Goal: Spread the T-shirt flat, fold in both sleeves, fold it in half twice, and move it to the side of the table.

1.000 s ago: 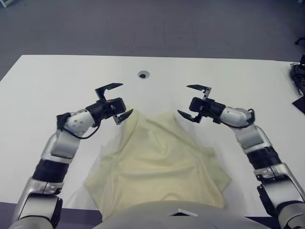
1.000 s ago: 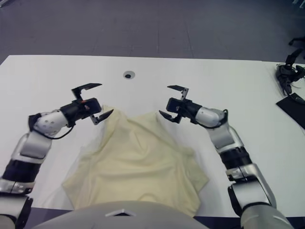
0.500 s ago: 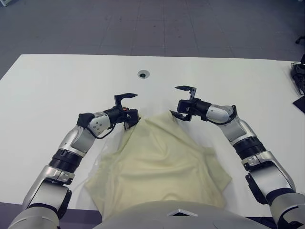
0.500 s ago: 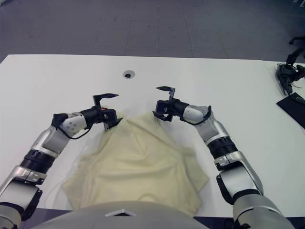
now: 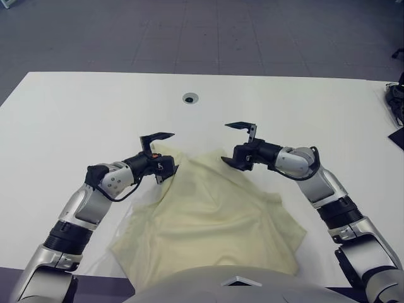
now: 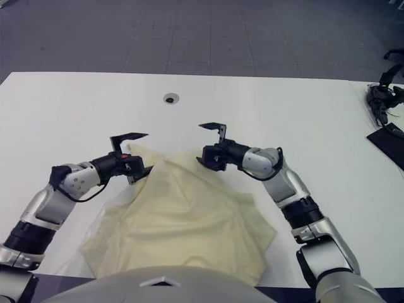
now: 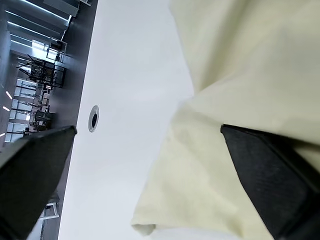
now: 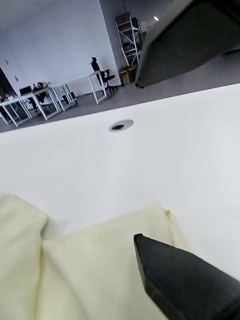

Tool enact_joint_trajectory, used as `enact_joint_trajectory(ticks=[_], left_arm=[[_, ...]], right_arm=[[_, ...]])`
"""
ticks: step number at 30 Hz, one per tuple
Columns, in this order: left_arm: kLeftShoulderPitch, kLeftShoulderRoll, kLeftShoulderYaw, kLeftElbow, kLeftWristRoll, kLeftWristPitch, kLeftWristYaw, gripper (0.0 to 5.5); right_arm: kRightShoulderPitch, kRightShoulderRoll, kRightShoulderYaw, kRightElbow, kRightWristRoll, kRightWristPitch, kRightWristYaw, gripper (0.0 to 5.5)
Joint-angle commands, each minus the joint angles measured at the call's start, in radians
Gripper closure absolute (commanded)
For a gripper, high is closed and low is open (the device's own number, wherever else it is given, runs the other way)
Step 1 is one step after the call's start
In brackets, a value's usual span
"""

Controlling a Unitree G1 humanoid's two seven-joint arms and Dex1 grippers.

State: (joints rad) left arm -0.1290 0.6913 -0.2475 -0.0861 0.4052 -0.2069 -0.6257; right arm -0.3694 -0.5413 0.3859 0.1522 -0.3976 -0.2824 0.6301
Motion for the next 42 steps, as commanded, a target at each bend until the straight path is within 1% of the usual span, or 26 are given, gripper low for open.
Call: enact_joint_trajectory(ticks=[1, 5, 7, 11, 15, 22, 28, 30, 33, 37, 42], left_arm=[[0.015, 0.015, -0.016, -0.022, 0.021, 0.014, -0.024, 0.14], [0.050, 0.040, -0.007, -0.039, 0.033, 0.016, -0.031, 0.14], [0.076, 0.054, 0.006, -0.052, 0.033, 0.019, -0.029, 0.14], [0.132, 0.079, 0.032, -0.084, 0.025, 0.027, -0.029, 0.14], [0.149, 0.076, 0.034, -0.084, 0.024, 0.031, -0.024, 0.14], [0.155, 0.059, 0.009, -0.096, 0.026, 0.046, -0.019, 0.14], [0.186, 0.084, 0.031, -0.142, 0.011, 0.056, -0.023, 0.14], [0.207, 0.093, 0.049, -0.174, 0.003, 0.065, -0.024, 0.14], [0.223, 0.095, 0.050, -0.201, 0.003, 0.071, -0.028, 0.14], [0.220, 0.085, 0.035, -0.198, 0.016, 0.068, -0.029, 0.14], [0.213, 0.092, 0.044, -0.202, 0.012, 0.066, -0.030, 0.14]], right_arm=[[0.008, 0.008, 0.038, 0.031, -0.020, -0.003, 0.023, 0.10], [0.025, -0.033, 0.062, 0.069, -0.068, -0.016, 0.025, 0.10], [0.033, -0.065, 0.056, 0.090, -0.092, -0.022, 0.009, 0.10], [0.062, -0.135, -0.010, 0.099, -0.081, 0.000, -0.023, 0.10], [0.103, -0.187, -0.073, 0.091, -0.067, 0.024, -0.058, 0.10], [0.218, -0.234, -0.091, -0.069, -0.037, 0.059, -0.002, 0.10], [0.398, -0.319, -0.075, -0.334, 0.179, 0.050, 0.202, 0.10], [0.415, -0.322, -0.075, -0.361, 0.213, 0.060, 0.228, 0.10], [0.389, -0.300, -0.063, -0.330, 0.212, 0.052, 0.229, 0.10], [0.271, -0.219, -0.017, -0.204, 0.120, 0.004, 0.164, 0.10], [0.165, -0.172, 0.024, -0.055, 0.024, -0.080, 0.088, 0.10]])
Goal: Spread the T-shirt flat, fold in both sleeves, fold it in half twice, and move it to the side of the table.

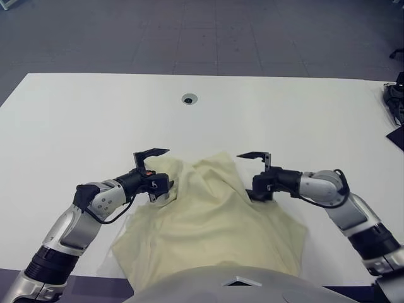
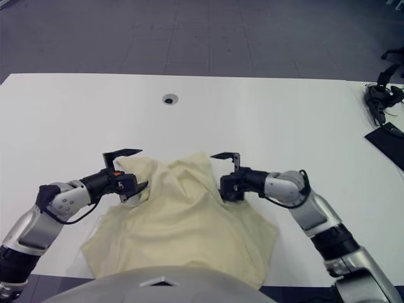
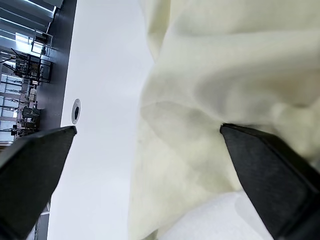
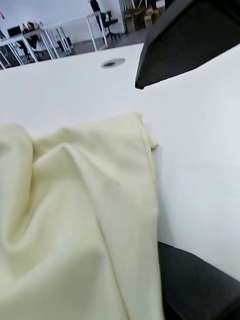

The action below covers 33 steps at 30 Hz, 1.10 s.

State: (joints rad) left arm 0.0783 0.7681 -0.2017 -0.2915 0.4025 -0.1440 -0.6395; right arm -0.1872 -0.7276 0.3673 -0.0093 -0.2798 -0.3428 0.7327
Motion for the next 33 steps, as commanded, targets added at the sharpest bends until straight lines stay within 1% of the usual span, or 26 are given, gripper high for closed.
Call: enact_joint_trajectory(ticks=[1, 5, 11, 18, 22, 27, 33], left_arm=[[0.007, 0.017, 0.004, 0.003, 0.013, 0.003, -0.014, 0.14], [-0.009, 0.020, 0.017, 0.014, 0.015, -0.001, -0.006, 0.14], [-0.047, 0.011, 0.053, 0.016, -0.002, -0.006, 0.011, 0.14], [-0.075, -0.007, 0.138, -0.007, -0.061, 0.008, 0.043, 0.10], [-0.081, -0.008, 0.158, 0.005, -0.065, 0.003, 0.059, 0.10], [-0.080, -0.021, 0.138, 0.021, -0.057, -0.006, 0.064, 0.10], [-0.055, -0.041, 0.082, -0.003, -0.074, -0.011, 0.030, 0.10]], right_arm=[[-0.037, 0.027, 0.051, 0.128, -0.109, -0.035, -0.031, 0.10], [-0.125, 0.079, 0.085, 0.232, -0.165, -0.093, -0.089, 0.10], [-0.193, 0.136, 0.126, 0.346, -0.154, -0.172, -0.087, 0.10], [-0.234, 0.156, 0.129, 0.409, -0.177, -0.229, -0.129, 1.27], [-0.235, 0.161, 0.138, 0.432, -0.181, -0.246, -0.135, 1.94], [-0.240, 0.170, 0.146, 0.452, -0.190, -0.251, -0.138, 2.70], [-0.258, 0.182, 0.138, 0.484, -0.204, -0.250, -0.164, 3.71]])
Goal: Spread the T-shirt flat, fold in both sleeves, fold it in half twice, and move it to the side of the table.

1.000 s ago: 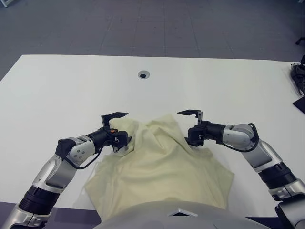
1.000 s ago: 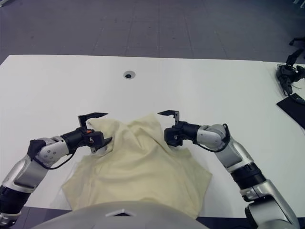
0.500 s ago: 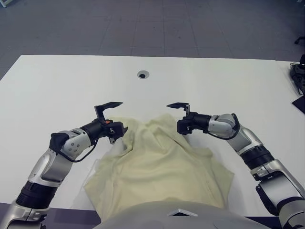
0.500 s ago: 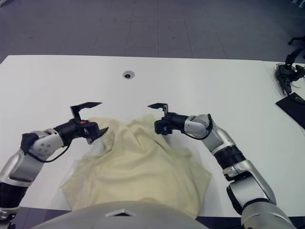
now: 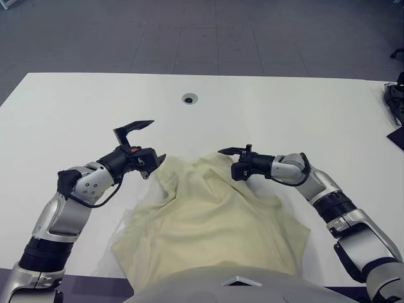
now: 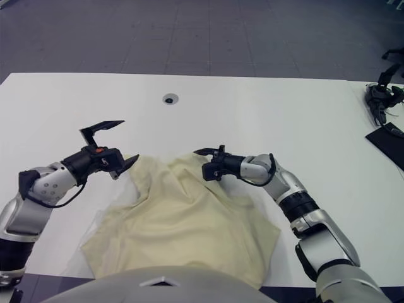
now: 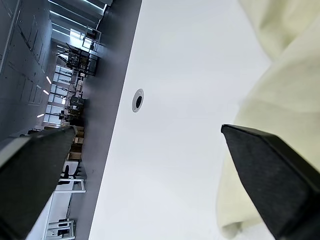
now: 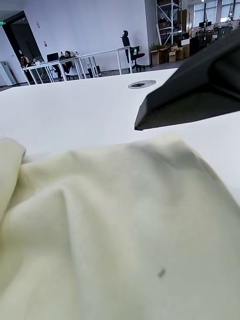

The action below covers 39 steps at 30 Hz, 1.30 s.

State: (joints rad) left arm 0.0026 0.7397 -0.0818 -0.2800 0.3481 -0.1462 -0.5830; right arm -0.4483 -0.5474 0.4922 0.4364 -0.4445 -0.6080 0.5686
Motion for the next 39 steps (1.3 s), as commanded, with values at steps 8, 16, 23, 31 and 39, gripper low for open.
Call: enact_joint_trajectory(ticks=[8, 16, 23, 31, 39], left_arm=[[0.055, -0.032, -0.104, -0.032, -0.014, -0.014, -0.048, 0.10], [0.083, -0.043, -0.150, -0.063, -0.002, -0.004, -0.058, 0.10], [0.099, -0.044, -0.168, -0.060, 0.015, -0.005, -0.060, 0.10], [0.121, -0.034, -0.146, -0.058, 0.026, -0.001, -0.050, 0.10], [0.134, -0.020, -0.122, -0.046, 0.046, 0.000, -0.037, 0.10]], right_arm=[[-0.024, 0.006, -0.006, 0.067, -0.051, 0.015, -0.040, 5.02], [-0.062, 0.000, -0.068, 0.043, -0.074, 0.029, -0.149, 5.47], [-0.047, -0.017, -0.196, -0.106, -0.038, 0.075, -0.239, 5.47], [0.139, -0.066, -0.189, -0.369, 0.119, 0.049, -0.092, 5.47], [0.435, -0.250, -0.027, -0.683, 0.338, 0.120, 0.261, 5.47]])
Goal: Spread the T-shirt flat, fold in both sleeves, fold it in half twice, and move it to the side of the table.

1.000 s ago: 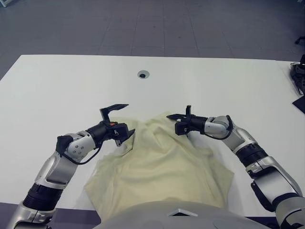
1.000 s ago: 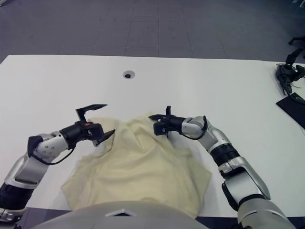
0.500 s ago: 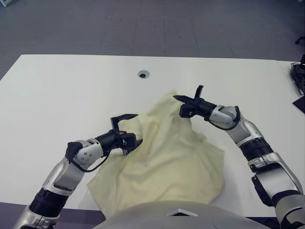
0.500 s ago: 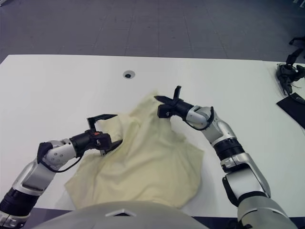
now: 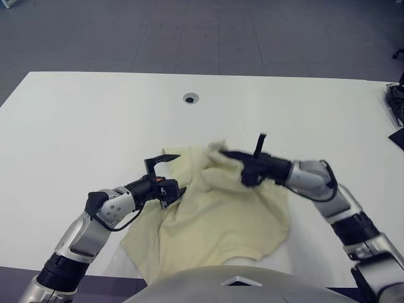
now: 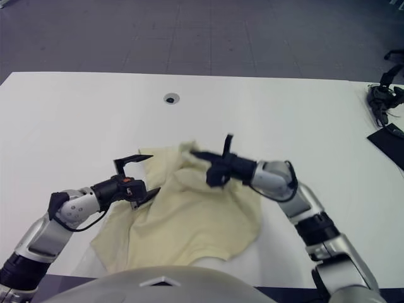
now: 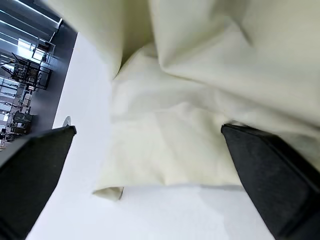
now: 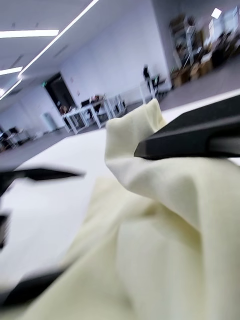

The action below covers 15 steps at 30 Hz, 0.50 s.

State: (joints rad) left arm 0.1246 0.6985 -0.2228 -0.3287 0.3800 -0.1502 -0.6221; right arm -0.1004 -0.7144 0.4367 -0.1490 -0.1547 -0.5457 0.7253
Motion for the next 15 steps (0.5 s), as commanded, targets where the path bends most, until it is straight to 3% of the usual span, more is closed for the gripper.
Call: enact_joint_trajectory(ticks=[1, 8, 15], left_arm=[[0.016, 0.022, 0.022, 0.000, 0.015, 0.005, 0.003, 0.10], [0.015, 0.016, 0.020, 0.003, 0.025, 0.006, 0.003, 0.10], [0.009, 0.027, 0.034, 0.004, 0.015, 0.004, -0.003, 0.10]], right_arm=[[0.099, -0.093, 0.031, -0.105, 0.018, 0.065, 0.116, 5.47], [0.117, -0.050, 0.060, -0.051, -0.115, 0.089, 0.104, 5.47], [0.126, -0.013, 0.016, -0.074, -0.032, 0.145, 0.094, 4.39]])
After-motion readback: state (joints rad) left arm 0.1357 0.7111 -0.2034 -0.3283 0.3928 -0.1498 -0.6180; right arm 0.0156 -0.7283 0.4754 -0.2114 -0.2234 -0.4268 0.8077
